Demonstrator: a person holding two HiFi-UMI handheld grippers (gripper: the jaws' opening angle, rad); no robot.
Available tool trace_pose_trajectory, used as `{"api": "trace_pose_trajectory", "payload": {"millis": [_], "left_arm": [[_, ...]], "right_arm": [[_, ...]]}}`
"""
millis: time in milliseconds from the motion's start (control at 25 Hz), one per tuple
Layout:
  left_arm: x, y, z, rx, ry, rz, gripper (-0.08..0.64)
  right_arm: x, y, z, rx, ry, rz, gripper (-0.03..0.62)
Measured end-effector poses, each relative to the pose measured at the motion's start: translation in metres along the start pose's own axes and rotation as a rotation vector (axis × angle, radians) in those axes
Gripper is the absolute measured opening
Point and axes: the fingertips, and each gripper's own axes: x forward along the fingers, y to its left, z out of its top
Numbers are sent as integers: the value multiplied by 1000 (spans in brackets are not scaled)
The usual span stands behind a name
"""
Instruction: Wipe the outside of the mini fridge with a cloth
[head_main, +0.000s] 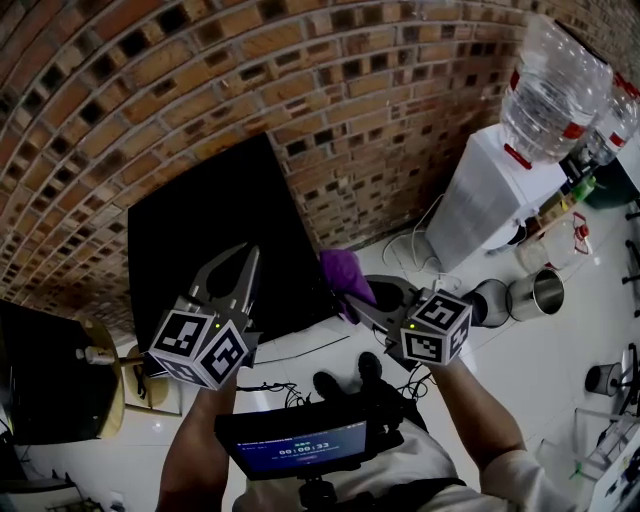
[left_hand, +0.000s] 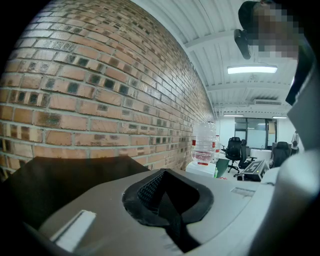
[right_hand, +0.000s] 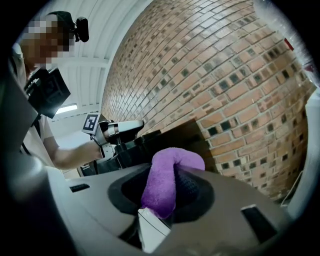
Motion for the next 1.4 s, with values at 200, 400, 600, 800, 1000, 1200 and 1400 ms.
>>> {"api": "trace_pose_trajectory", "payload": {"millis": [200,400,600,800,1000,1200,1400], "left_arm": [[0,0,1,2,1,0,8],[0,0,0,-1,1,1,8],[-1,0,1,1,3,1,8],[0,0,0,1,4,5,8],[0,1,0,-1,3,12,8],[0,1,1,-2,3,17,8],[0,1,0,-3,4,17,8]], "right_arm": [[5,-7,-11,30,17,-8,114],[12,-19,-28,64,55,-14,114],[19,-33,-54,110,108,-27,114],[23,-46,-81,145,162,-42,114],[26,-60,-116,183,236,-62,114],[31,-72,-143,159,326,-67,112],[37,-85,-165,152,393,-85,112]]}}
